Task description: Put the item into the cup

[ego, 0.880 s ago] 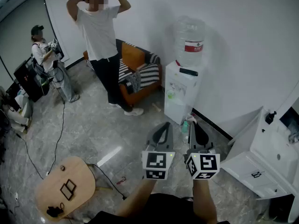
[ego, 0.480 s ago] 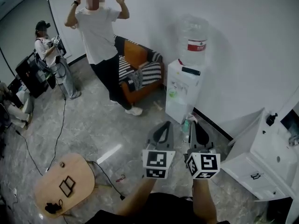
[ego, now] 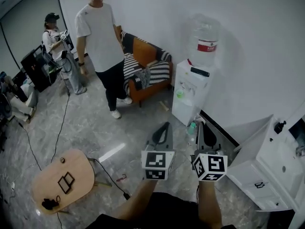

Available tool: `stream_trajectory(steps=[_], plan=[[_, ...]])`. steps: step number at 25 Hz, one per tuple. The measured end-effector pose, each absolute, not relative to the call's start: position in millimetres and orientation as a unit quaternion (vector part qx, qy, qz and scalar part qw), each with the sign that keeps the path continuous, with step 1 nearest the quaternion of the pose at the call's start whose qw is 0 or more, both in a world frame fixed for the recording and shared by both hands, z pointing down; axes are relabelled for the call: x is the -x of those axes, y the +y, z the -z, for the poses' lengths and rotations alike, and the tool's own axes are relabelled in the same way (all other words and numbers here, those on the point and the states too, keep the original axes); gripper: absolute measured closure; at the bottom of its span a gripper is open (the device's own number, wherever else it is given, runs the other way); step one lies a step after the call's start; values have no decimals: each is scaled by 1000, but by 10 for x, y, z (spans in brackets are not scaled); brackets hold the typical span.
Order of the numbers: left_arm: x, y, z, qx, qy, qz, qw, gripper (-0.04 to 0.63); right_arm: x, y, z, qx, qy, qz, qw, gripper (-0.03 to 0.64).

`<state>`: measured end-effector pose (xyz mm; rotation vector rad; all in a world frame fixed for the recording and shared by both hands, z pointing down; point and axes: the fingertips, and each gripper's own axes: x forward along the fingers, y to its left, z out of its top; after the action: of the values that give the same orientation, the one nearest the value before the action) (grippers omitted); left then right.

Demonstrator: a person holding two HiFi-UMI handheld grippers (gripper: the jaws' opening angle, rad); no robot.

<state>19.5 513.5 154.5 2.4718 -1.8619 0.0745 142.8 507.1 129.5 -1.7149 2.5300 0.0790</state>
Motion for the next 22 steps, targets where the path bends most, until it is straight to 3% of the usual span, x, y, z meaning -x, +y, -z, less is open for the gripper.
stream_trajectory(steps=[12,22], plan=[[-201,4495,-1652,-797,-603,-19,21,581,-1581,4423,-1406,569,821,-32,39,606],[161,2478,-1945,-806,-589,-50,31,581,-1184,2481,-1675,578,815,-10,48,606]])
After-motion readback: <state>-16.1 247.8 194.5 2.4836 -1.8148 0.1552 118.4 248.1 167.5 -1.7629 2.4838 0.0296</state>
